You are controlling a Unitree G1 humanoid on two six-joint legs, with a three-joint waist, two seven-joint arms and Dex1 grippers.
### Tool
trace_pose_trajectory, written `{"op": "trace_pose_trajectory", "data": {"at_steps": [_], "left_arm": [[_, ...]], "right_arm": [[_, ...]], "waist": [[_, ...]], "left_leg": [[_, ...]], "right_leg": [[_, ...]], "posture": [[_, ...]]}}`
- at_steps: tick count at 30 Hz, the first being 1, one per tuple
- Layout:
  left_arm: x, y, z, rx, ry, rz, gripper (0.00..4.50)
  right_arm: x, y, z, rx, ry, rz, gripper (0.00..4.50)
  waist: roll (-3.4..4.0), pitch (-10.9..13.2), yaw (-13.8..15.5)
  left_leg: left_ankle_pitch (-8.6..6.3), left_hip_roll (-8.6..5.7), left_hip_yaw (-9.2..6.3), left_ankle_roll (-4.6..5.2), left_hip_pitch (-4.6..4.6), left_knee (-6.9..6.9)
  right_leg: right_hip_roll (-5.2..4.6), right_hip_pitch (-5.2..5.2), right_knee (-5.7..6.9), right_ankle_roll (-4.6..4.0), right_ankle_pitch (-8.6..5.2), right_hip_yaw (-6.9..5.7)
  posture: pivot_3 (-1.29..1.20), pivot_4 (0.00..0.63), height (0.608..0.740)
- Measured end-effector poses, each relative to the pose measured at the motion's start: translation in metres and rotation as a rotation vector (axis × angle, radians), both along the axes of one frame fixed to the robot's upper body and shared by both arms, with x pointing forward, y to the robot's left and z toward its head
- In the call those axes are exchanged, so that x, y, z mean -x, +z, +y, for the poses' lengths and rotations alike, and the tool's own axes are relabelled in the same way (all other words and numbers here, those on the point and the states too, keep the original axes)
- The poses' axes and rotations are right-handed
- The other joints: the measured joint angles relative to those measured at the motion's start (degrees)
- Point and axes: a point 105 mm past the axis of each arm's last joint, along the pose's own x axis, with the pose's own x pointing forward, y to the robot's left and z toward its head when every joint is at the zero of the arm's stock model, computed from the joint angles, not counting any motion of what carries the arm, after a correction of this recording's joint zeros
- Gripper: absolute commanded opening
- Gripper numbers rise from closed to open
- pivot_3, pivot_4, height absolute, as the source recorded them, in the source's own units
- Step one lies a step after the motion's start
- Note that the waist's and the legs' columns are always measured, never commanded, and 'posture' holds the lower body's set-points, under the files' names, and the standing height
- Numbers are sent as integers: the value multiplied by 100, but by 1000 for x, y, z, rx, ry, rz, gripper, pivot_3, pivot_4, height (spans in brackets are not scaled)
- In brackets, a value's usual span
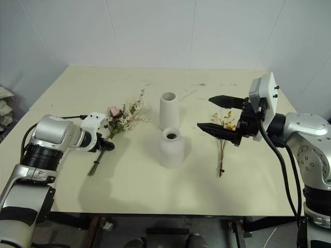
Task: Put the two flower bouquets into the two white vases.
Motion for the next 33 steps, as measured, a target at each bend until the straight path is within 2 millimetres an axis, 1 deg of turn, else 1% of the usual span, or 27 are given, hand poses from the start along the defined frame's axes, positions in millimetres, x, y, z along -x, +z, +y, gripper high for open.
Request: {"op": "trace_pose_trajectory", "data": {"at_steps": [3, 7, 12, 15, 17, 18, 19, 21, 22, 24, 26, 28, 31, 33], "left_arm": [[-1, 1, 0, -3, -4, -5, 1158], [-4, 2, 0, -7, -10, -17, 33], [-15, 7, 4, -25, -12, -76, 22], [-28, 19, -5, 7, -62, -178, 22], [-49, 45, -18, 56, -99, -356, 22], [-61, 66, -25, 89, -130, -496, 22], [-67, 84, -30, 110, -156, -597, 22], [-73, 126, -48, 208, -243, -806, 22], [-72, 144, -57, 250, -286, -879, 22], [-72, 168, -70, 336, -342, -986, 22], [-72, 176, -81, 400, -379, -1050, 22], [-73, 175, -92, 467, -412, -1090, 22], [-77, 172, -104, 536, -412, -1105, 22], [-76, 178, -115, 572, -436, -1136, 22]], "right_arm": [[0, 0, -2, 0, -7, 1, 4500], [0, -2, -3, -1, -12, 6, 4500], [1, -4, -7, -15, -27, 10, 4500], [6, -3, -9, -28, -21, 6, 4500], [11, -3, -9, -47, -9, 4, 4500], [13, -2, -8, -56, -7, -4, 4500], [14, -2, -8, -58, -6, -8, 4500], [15, -4, -10, -64, -24, -3, 4500], [15, -6, -10, -65, -30, 3, 4500], [14, -7, -11, -66, -42, 1, 4500], [15, -8, -10, -63, -50, -3, 4500], [14, -11, -12, -63, -69, -1, 4500], [14, -13, -12, -64, -82, -2, 4500], [15, -14, -12, -61, -89, -4, 4500]], "waist": [[0, 0, 1], [0, 0, 1], [0, 0, 2], [-2, 1, 14], [-8, 5, 53], [-8, 5, 64], [-9, 5, 82], [-10, 5, 113], [-9, 5, 118], [-7, 4, 125], [-8, 4, 131], [-8, 5, 137], [-10, 6, 144], [-10, 6, 148]], "left_leg": [[0, 0, 0, 0, 0, 0], [0, 0, 0, 0, 0, 0], [0, 0, 0, 0, -3, -1], [0, 0, -2, 0, -6, -3], [0, 0, -3, 0, -9, 1], [1, 0, -2, -2, -10, 4], [1, -1, -1, -2, -12, 4], [0, -2, 2, -4, -13, 3], [-1, -2, 5, -2, -13, 1], [-2, -2, 8, 1, -11, 0], [-3, -2, 8, 2, -11, -1], [-3, -3, 9, 2, -12, 2], [-3, -3, 8, 2, -14, 4], [-3, -3, 9, 2, -15, 4]], "right_leg": [[0, 0, -1, 0, 0, 0], [0, 0, -1, 0, 0, 0], [0, -1, -5, 0, 0, 0], [0, -2, -6, 0, 0, -3], [-1, -1, -10, 3, 2, -5], [-2, -1, -12, 5, 5, -4], [-2, 0, -17, 7, 7, -4], [-3, 2, -24, 9, 8, -4], [-3, 1, -27, 10, 8, -2], [-3, 2, -28, 11, 8, 0], [-3, 1, -28, 11, 7, 0], [-3, 2, -28, 13, 9, 1], [-3, 1, -27, 16, 10, 1], [-3, 1, -29, 18, 11, 1]], "posture": [[0, 150, 740], [0, 150, 740], [0, 150, 740], [0, 150, 740], [0, 150, 740], [0, 150, 740], [0, 150, 740], [0, 150, 740], [0, 150, 740], [0, 150, 740], [0, 150, 740], [0, 150, 740], [0, 150, 740], [0, 150, 740]]}}
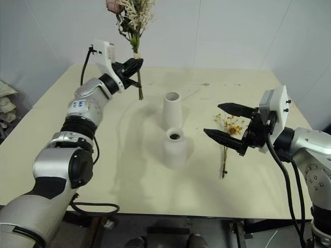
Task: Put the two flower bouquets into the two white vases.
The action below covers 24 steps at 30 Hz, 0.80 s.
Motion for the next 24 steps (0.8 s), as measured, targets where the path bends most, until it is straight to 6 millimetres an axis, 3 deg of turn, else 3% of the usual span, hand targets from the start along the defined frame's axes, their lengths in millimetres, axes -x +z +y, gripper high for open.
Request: {"op": "trace_pose_trajectory", "data": {"at_steps": [3, 7, 18, 24], "left_arm": [[20, 31, -19, 162, -170, -164, 22], [32, 58, -22, 290, -265, -242, 22], [30, 37, -44, 320, -386, -137, 22], [27, 20, -58, 308, -415, -66, 22]], "right_arm": [[1, 0, -1, -2, -20, -6, 4500], [2, -1, -2, -5, -39, -16, 4500], [2, -5, -2, -13, -66, -25, 4500], [-7, -10, -7, -13, -117, -31, 4500]], "waist": [[-1, 0, 3], [0, 0, -29], [-1, 1, -6], [-1, 1, -18]], "left_leg": [[0, -1, 0, 0, -5, -2], [-1, 0, 0, 2, 3, -4], [2, -1, -1, 0, 4, 2], [2, -1, -1, 0, 5, 2]], "right_leg": [[0, 0, -8, 0, 0, 0], [1, 0, -2, 2, -1, 0], [1, 6, -2, 7, 3, 0], [1, 6, -1, 7, 3, 0]], "posture": [[0, 150, 740], [0, 150, 740], [0, 150, 740], [0, 150, 740]]}}
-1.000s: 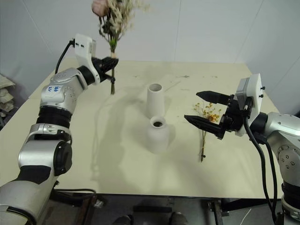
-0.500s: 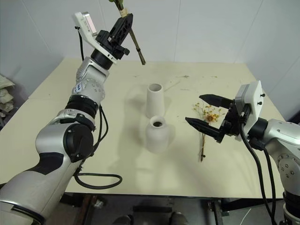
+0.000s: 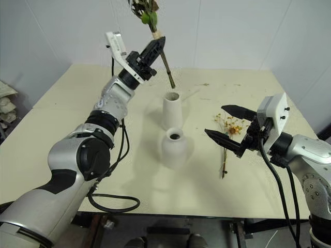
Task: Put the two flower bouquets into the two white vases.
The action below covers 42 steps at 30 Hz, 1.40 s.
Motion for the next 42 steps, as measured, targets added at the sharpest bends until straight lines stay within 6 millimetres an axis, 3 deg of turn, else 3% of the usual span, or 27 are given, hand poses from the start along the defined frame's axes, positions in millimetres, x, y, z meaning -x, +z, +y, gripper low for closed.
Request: {"op": "trace_pose_trajectory", "data": {"at_steps": [6, 12, 42], "left_arm": [[-2, -3, -3, -23, 23, 8, 22], [-9, -25, -8, -104, 72, 55, 22], [-19, -27, -7, -120, 231, 60, 22]], "right_arm": [[-2, -1, -1, -18, -12, -7, 4500], [-2, -3, -2, -23, -30, -1, 4500], [1, -4, -6, -27, -65, -9, 4500]], "waist": [[0, 0, 12], [0, 0, 20], [0, 0, 20]], "left_leg": [[0, 0, 0, 0, -1, -2], [0, 0, 0, -1, -1, 0], [1, 0, 0, -1, 0, 0]], "right_leg": [[0, 0, -3, 0, 0, 0], [0, 0, -1, 0, 0, 0], [0, 1, 0, 1, 0, 0]], "posture": [[0, 150, 740], [0, 150, 740], [0, 150, 740]]}}
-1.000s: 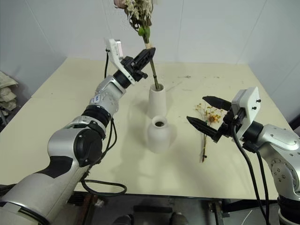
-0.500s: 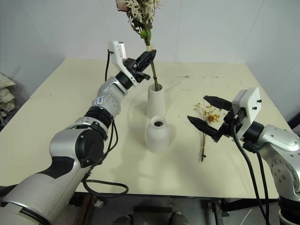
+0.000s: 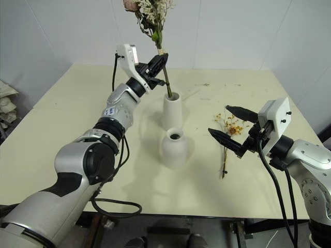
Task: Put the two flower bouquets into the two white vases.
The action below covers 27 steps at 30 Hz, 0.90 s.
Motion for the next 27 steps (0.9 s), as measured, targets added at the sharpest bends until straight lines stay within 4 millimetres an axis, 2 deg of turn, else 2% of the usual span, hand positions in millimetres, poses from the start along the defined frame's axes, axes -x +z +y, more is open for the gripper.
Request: {"op": "trace_pose_trajectory", "data": {"at_steps": [5, 10, 12, 14, 17, 25, 26, 27], "left_arm": [[1, -4, -5, -11, -10, 7, 22], [-2, -27, -9, -53, -8, 53, 22], [-3, -30, -9, -62, -4, 58, 22], [-3, -30, -9, -68, -2, 57, 778], [-2, -30, -10, -75, -13, 55, 1590], [2, -35, -14, -105, -61, 51, 4133], [2, -35, -14, -112, -64, 48, 4423], [3, -35, -14, -120, -68, 43, 4493]], "right_arm": [[0, 0, 0, 0, 0, 0, 4500], [0, 0, 0, 0, 0, 0, 4500], [0, 0, 0, 0, 0, 0, 4500], [0, 0, 0, 0, -1, 1, 4500], [0, -1, 0, 0, -3, 3, 4500], [0, -1, -1, -2, -9, 2, 4500], [0, -1, -1, -2, -9, 2, 4500], [0, -1, -1, -2, -9, 2, 4500]], "waist": [[0, 0, -5], [0, 0, 0], [0, 0, -2], [0, 0, -1], [0, 0, 1], [0, 0, -1], [0, 0, -1], [0, 0, -2]], "left_leg": [[0, 0, 0, 0, 1, 0], [1, 0, 0, -1, 2, 1], [1, 0, 0, -1, 1, 0], [1, 0, 0, -1, 1, 0], [1, 0, 0, -1, 1, 0], [1, 0, 0, -1, 2, 0], [1, 0, 0, -1, 2, 0], [1, 0, 0, -1, 2, 0]], "right_leg": [[0, 0, 2, 0, 0, 0], [0, 0, 4, 0, 0, 0], [0, 0, 3, 0, 0, 0], [0, 0, 2, 0, 0, 0], [0, 0, 3, 0, 0, 0], [0, 0, 4, 0, 0, 0], [0, 0, 3, 0, 0, 0], [0, 0, 3, 0, 0, 0]], "posture": [[0, 150, 740], [0, 150, 740], [0, 150, 740], [0, 150, 740], [0, 150, 740], [0, 150, 740], [0, 150, 740], [0, 150, 740]]}}
